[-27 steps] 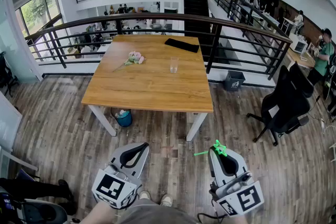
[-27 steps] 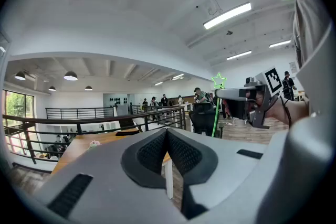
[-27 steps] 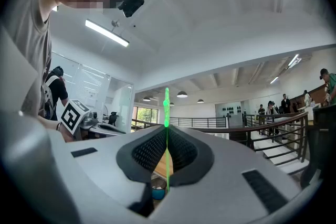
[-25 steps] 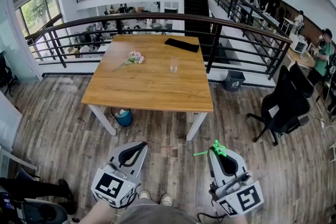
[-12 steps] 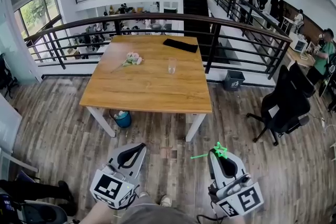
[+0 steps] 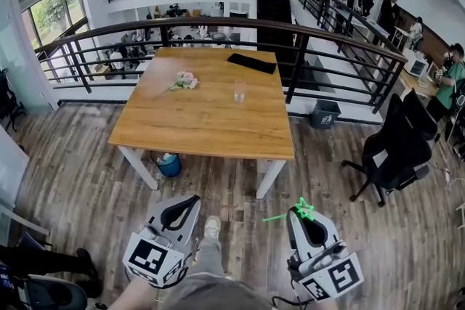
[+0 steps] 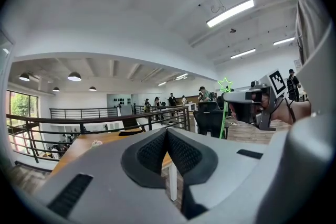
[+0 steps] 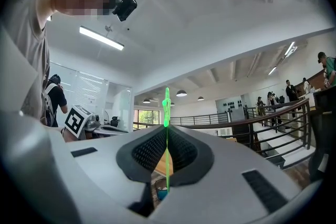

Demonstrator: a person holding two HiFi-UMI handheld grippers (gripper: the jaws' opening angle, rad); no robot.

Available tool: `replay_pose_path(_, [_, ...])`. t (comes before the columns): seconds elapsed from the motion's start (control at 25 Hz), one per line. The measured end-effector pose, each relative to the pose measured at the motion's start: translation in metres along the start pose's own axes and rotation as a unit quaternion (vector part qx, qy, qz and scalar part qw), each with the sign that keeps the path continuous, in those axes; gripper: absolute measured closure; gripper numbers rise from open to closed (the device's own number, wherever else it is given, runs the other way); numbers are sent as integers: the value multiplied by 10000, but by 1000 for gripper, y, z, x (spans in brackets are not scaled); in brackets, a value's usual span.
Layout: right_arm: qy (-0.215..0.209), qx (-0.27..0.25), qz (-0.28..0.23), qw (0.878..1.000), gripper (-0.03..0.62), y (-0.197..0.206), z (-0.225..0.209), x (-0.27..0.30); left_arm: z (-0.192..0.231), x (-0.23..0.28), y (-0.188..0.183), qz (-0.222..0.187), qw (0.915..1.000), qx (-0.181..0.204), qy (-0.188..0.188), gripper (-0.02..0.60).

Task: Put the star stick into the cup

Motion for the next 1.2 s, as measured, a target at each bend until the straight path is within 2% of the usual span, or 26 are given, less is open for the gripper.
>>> replay_pose_path(0.32, [77, -104, 45, 9999, 562, 22, -26, 35, 25, 39, 8, -83, 9999, 39, 110, 566])
replay_pose_path(0.48, [82, -93, 130, 9998, 562, 34, -45, 67, 53, 65, 10, -29, 10000, -27, 49, 566])
replay_pose_path(0.8, [97, -75, 351, 9993, 562, 48, -89, 156, 124, 142, -2, 115, 9998, -127, 81, 566])
replay_pose_path(1.04, [194, -152, 534, 9983, 562, 51, -130, 244, 185, 211, -24, 294, 9991, -86, 293, 566])
replay_pose_path(1.2, [264, -123, 473, 9985, 562, 53, -155, 307, 227, 255, -39, 329, 9984, -116, 434, 566])
Point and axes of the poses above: the fingertips, and each gripper's own axes: x forward along the fingers, z to its left, y out of its underside, the point moved 10 cm from there along -x, backward along the fingers, and after that the axes turned 11 degrees about -x, right-handed, at the moved point
